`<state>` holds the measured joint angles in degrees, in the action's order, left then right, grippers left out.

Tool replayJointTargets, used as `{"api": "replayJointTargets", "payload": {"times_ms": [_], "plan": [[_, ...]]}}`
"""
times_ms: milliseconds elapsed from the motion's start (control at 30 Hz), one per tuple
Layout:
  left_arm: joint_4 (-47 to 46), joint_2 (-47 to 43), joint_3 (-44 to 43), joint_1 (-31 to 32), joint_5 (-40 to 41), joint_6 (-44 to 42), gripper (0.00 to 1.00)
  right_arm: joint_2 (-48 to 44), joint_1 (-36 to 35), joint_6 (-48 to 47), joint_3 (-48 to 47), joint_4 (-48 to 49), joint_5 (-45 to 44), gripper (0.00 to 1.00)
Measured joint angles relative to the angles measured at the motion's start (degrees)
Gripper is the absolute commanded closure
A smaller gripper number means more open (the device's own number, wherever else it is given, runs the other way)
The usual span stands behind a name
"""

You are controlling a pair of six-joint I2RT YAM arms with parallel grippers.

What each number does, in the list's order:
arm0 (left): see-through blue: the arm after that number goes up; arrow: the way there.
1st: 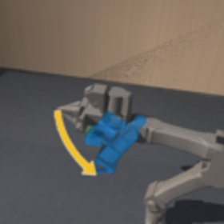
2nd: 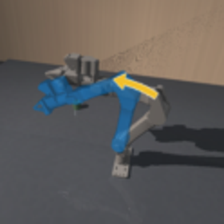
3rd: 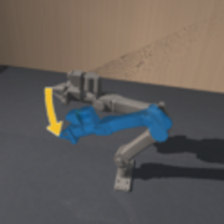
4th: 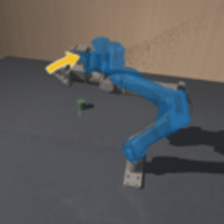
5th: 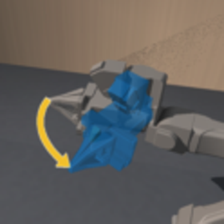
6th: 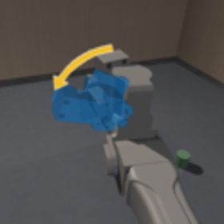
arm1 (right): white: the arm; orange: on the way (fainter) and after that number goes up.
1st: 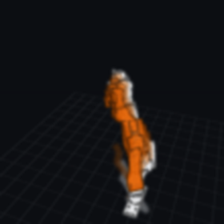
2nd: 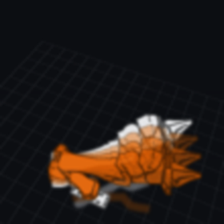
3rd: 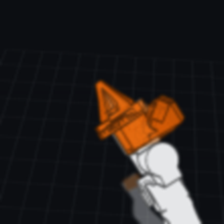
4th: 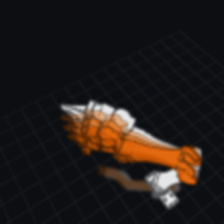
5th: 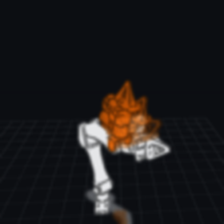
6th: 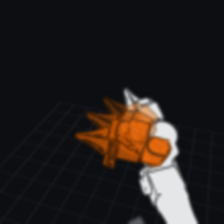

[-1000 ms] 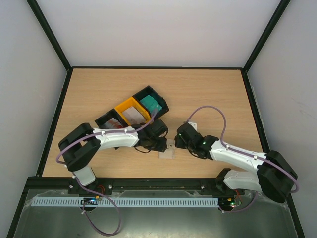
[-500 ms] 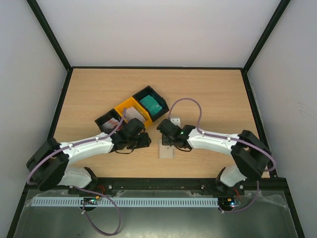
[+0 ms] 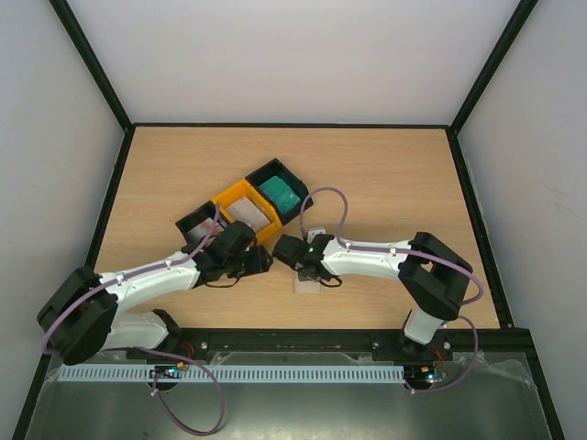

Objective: Put the credit cards into the card holder
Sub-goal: Close the card holder at the center of the board.

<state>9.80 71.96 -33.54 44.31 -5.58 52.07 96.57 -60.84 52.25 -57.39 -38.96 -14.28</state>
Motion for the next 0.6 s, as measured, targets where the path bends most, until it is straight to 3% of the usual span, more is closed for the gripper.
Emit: {"api": "replayJointTargets", "payload": {"times_ms": [267, 467, 600], "plan": [[-2.5, -0.2, 2.6, 0.0, -1.6, 0.0, 0.43, 0.0, 0.0, 2.7, -0.1, -7.7, -2.2, 0.64], [-4.4, -0.2, 2.8, 0.0, -3.0, 0.1, 0.43, -0.2, 0.0, 3.5, -0.1, -8.5, -2.2, 0.79], [-5.1, -0.2, 2.9, 0.0, -3.5, 0.1, 0.43, -0.7, 0.0, 4.2, -0.1, -8.3, -2.0, 0.80]]}}
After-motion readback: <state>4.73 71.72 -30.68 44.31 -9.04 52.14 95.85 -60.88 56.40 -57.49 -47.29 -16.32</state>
